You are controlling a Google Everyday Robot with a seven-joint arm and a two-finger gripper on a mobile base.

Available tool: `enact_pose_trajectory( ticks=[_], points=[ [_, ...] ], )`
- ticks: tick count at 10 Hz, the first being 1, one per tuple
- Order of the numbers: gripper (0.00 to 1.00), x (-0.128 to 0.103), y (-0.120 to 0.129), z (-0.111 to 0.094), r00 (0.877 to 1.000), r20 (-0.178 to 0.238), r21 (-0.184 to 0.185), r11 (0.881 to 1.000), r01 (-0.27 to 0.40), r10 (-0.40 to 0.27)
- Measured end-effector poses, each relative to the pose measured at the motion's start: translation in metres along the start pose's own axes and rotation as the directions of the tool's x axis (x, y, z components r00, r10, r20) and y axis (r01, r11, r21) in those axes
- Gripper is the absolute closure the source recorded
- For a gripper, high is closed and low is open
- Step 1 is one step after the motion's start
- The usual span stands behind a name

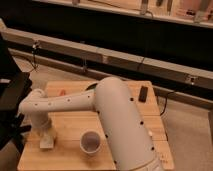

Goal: Place the white sponge in the ceramic bowl

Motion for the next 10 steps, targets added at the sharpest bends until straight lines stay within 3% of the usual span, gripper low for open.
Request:
enact_pose_trajectory(
  ticks=[2, 6, 10],
  points=[
    [0.99, -0.002, 0.000, -0.001, 1.000, -0.022, 0.008, 1.000, -0.004, 0.004],
    [0.99, 0.017, 0.010, -0.032, 0.996, -0.078, 0.032, 0.999, -0.030, 0.032],
    [0.99, 0.024, 0.018, -0.041, 0.992, -0.116, 0.050, 0.998, -0.044, 0.049]
  ],
)
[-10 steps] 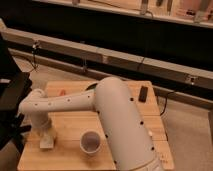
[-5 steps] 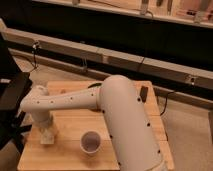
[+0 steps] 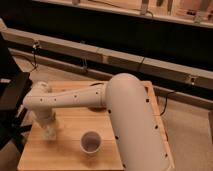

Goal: Place the white sponge in the ceramic bowl

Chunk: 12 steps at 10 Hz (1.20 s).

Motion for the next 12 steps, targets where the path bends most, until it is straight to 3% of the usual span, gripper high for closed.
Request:
enact_pose_trajectory(
  ticks=[12],
  points=[
    [0.99, 0.047, 0.018, -0.058, 0.997, -0.068, 0.069, 0.997, -0.018, 0.023]
  ],
)
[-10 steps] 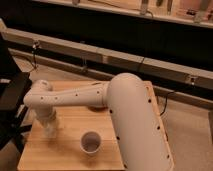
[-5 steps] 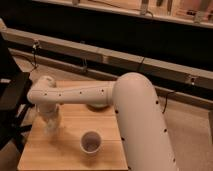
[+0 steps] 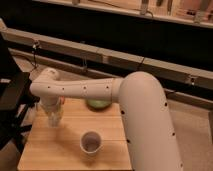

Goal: Place the white sponge in the ceramic bowl

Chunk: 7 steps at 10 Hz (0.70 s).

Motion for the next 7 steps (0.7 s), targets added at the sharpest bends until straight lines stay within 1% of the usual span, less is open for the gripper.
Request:
enact_pose_trajectory(
  ticks=[2, 7],
  points=[
    [0.99, 0.008, 0.003, -0.006, 1.000, -0.005, 0.010, 1.000, -0.002, 0.002],
    [0.99, 0.025, 0.007, -0.018, 1.000, -0.018, 0.022, 1.000, 0.000, 0.000]
  ],
)
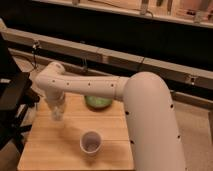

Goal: Place the white sponge in the ceramic bowl

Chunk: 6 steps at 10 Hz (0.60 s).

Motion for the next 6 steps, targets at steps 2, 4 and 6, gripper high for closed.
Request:
enact_pose_trajectory(
  ticks=[2, 4, 6],
  points=[
    [0.99, 0.005, -0.001, -0.004, 1.000, -0.004, 0.003, 1.000, 0.001, -0.001],
    [0.99, 0.013, 0.002, -0.008, 1.000, -0.009, 0.008, 1.000, -0.001, 0.001],
    [0.99, 0.025, 0.009, -0.015, 1.000, -0.017, 0.011, 1.000, -0.008, 0.008]
  ],
)
